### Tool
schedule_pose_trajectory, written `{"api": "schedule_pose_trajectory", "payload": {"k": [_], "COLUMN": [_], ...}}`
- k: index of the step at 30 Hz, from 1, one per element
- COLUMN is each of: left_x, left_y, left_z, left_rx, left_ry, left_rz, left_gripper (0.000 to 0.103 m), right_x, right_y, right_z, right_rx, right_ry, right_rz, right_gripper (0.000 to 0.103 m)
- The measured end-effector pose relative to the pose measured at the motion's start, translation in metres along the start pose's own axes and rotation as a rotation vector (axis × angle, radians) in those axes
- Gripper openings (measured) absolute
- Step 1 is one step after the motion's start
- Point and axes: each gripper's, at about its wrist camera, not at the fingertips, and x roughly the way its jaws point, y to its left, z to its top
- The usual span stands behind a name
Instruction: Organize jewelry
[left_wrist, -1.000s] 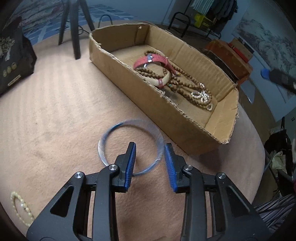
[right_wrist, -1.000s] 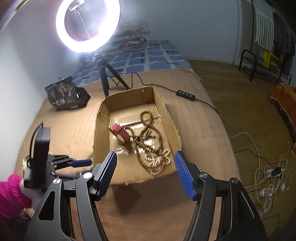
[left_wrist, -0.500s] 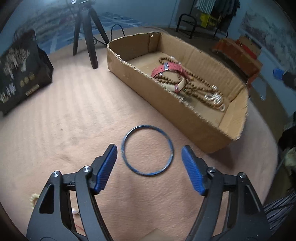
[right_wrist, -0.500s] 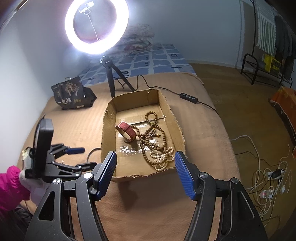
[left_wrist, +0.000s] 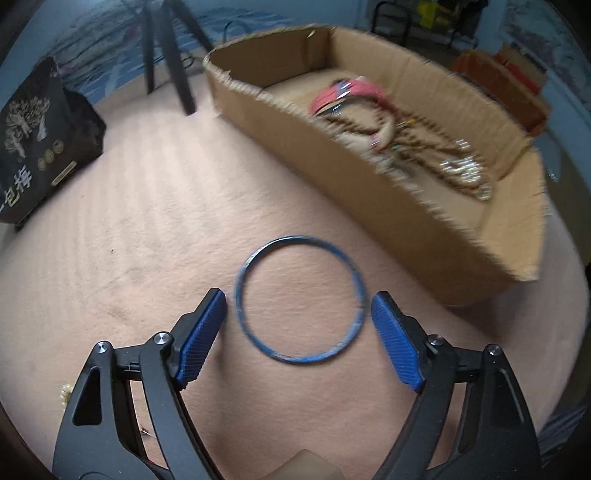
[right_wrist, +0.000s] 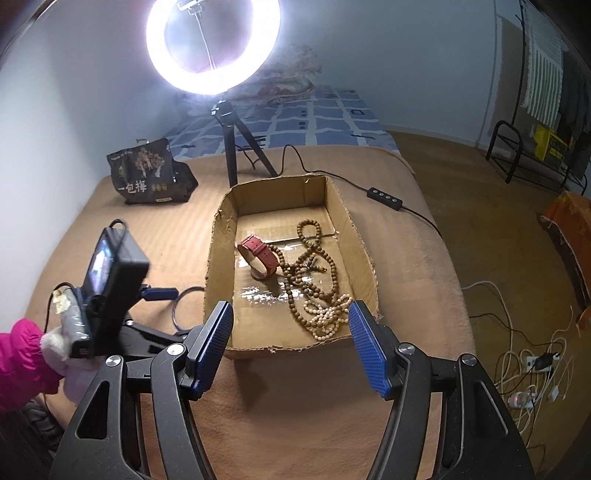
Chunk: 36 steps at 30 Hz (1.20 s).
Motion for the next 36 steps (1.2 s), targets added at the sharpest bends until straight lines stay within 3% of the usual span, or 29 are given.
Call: {"api": "schedule_pose_trajectory", "payload": {"k": [4,5,6,15,26,36], "left_x": [0.002,0.002,0.001,-0.028,-0.084,-0.069], "left_y": [0.009,0.009,0.009,0.027,0.015,-0.012], "left_z": [-0.001,-0.001,-0.001,-0.002,0.055,0.116], "left_rx": [-0.044,-0.042,-0.038,-0.087,-0.096,-0.079], "left_ry": [-0.02,-0.023,-0.028,-0.069,-0.226,-0.249], "left_rz": [-0.005,-0.001,0.007,-0.014,-0.072,-0.076], "left_gripper": [0.083,0.075,0.074,0.074,0.074,0.074], "right_x": [-0.001,0.0,0.0,-0.004,-0.013,-0.013], "right_y": [0.002,0.003,0.003,0.006,0.008,0.006], "right_z": [0.0,-0.001,-0.001,0.001,-0.001,-0.003], "right_rx": [-0.011,-0.014,-0.016,-0.022,-0.043,-0.042], "right_ry": [0.001,0.002,0.003,-0.011,-0.024,-0.02], "right_rz": [-0.003,-0.005,-0.008,-0.017,-0.032,-0.026], "right_gripper": [0.064,0.064,0.064,0.064,0.064,0.064]}}
